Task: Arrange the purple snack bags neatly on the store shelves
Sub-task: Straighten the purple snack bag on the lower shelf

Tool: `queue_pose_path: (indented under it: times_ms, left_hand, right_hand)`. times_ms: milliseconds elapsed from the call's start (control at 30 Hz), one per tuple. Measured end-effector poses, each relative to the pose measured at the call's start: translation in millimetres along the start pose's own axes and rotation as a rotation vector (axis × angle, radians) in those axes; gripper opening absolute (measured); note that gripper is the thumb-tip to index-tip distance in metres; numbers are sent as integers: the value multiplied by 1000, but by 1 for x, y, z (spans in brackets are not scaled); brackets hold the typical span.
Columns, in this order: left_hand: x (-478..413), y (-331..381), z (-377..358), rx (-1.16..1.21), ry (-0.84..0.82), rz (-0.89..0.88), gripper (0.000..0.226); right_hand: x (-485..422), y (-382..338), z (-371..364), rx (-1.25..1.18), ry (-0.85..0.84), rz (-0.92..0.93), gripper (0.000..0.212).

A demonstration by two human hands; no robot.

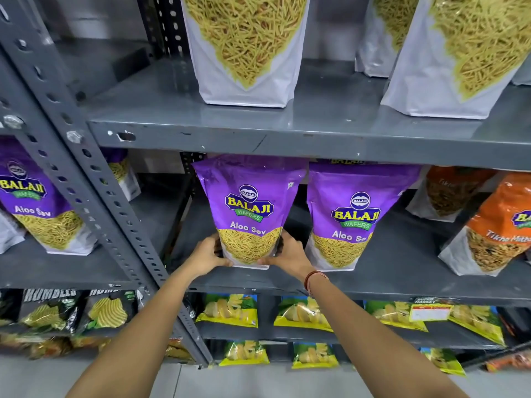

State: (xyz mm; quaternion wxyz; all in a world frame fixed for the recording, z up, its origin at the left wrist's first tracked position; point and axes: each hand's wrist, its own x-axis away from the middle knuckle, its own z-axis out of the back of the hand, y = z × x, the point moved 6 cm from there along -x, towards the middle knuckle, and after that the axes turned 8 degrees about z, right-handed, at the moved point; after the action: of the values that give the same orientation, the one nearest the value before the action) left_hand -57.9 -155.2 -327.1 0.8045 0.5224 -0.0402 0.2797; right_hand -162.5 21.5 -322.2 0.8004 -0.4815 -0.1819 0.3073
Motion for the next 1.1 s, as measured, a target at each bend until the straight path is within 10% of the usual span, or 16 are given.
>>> queue_pose_path:
  times_ms: [467,700,900,1100]
  left_hand:
    - [-6,-21,-5,67,10,18,70]
    - [62,-25,-36,304,588,-41,42]
    - [66,6,-120,247,371,-180,27]
    - [26,68,-155,47,181,-260,60]
  right_hand:
    - [2,2,-1,34,-30,-18,91]
    - [66,14,30,-54,249,34,36]
    - [123,42,99,-169,622,47,19]
    - [113,60,151,-125,702,22,45]
